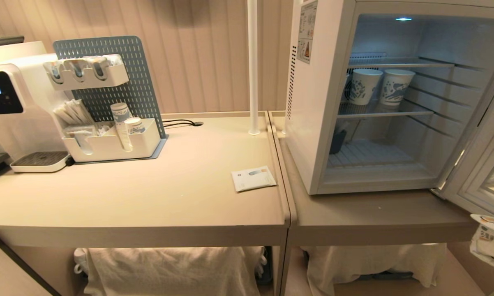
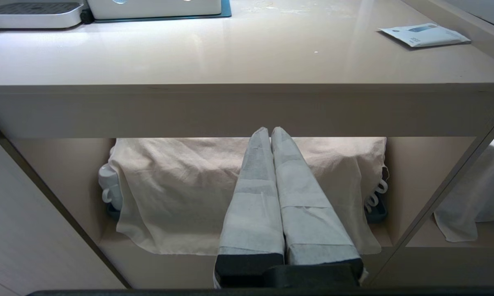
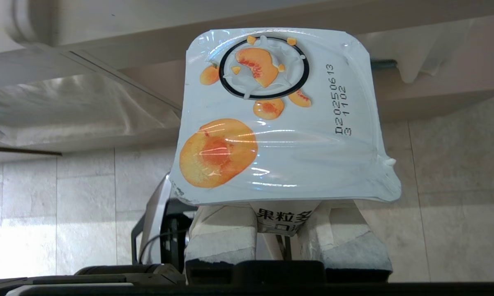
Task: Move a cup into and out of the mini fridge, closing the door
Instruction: Put the yoghurt in the freezer
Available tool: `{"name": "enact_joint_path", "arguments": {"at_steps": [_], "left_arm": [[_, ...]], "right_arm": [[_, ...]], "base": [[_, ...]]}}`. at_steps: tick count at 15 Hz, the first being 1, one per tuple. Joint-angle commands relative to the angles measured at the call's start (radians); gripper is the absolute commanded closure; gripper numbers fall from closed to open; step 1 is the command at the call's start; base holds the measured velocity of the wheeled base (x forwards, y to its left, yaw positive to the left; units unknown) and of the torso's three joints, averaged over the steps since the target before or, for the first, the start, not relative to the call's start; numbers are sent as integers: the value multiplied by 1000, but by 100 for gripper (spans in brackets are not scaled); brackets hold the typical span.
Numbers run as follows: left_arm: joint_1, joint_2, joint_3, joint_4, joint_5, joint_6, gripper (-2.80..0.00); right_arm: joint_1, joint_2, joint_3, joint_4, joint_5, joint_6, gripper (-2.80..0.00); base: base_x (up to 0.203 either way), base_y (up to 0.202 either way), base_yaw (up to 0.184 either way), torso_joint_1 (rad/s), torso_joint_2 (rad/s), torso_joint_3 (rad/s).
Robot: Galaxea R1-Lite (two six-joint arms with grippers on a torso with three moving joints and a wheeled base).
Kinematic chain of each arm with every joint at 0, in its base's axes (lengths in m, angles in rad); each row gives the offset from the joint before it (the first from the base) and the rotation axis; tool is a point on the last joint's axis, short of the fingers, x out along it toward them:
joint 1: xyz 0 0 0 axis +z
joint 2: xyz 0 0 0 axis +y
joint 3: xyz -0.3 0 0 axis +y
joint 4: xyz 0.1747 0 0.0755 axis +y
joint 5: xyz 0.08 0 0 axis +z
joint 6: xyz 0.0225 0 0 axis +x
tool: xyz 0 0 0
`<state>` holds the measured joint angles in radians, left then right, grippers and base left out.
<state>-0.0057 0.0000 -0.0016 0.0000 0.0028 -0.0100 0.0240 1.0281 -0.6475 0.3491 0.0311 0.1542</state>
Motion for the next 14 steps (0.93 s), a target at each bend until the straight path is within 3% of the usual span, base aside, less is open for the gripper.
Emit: {"name": "enact_joint_path", "arguments": {"at_steps": [1, 4, 14], "left_arm": [[0, 0, 0, 0, 0, -1, 0], [0, 0, 0, 0, 0, -1, 0], [0, 0, 0, 0, 0, -1, 0]], "right_arm": [[1, 123, -16, -23, 2, -2, 0], [1, 228, -13, -231, 1, -5, 0], [-6, 586, -73, -701, -13, -4, 0]], "base": [[0, 0, 0, 0, 0, 0], [0, 0, 0, 0, 0, 0], [0, 0, 0, 0, 0, 0]]}}
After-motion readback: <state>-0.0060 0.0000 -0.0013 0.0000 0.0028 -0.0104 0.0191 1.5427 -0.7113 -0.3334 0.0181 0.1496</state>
